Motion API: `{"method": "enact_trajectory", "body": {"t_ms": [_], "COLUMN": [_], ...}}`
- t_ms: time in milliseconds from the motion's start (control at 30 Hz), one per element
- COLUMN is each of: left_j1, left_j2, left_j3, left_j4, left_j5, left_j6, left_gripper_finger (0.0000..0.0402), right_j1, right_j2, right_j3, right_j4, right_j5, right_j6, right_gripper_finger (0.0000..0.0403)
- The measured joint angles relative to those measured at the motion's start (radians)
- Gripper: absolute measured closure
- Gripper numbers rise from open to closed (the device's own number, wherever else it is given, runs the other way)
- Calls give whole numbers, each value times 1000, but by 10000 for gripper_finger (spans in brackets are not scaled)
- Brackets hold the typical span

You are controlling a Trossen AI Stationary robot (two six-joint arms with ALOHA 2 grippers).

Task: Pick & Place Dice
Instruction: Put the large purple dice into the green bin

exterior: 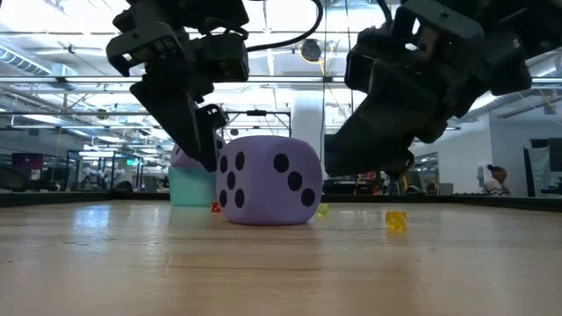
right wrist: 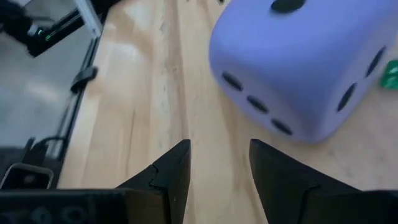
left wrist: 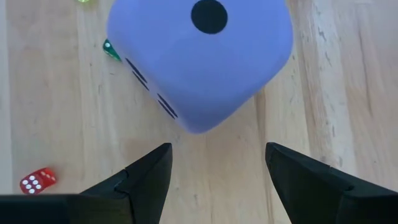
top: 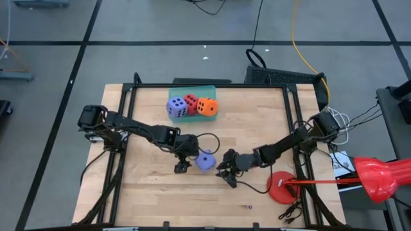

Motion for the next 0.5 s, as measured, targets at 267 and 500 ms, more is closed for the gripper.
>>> {"method": "enact_trajectory", "body": {"t_ms": [267,500], "left_j1": [0,0], "left_j2": [0,0], "left_j3": [0,0], "left_j4": [-4,-3], "left_j5": [0,1], "left_j6": [-17,-23], "left_gripper_finger": [135,135], "right_j1": [-26,-53], "right_j2": [0,0], "right_j3": [0,0], "right_j4": [-86,-115], "right_j5": [-43,33], "right_j6": [-10,-42], "right_gripper_finger": [250,250]}}
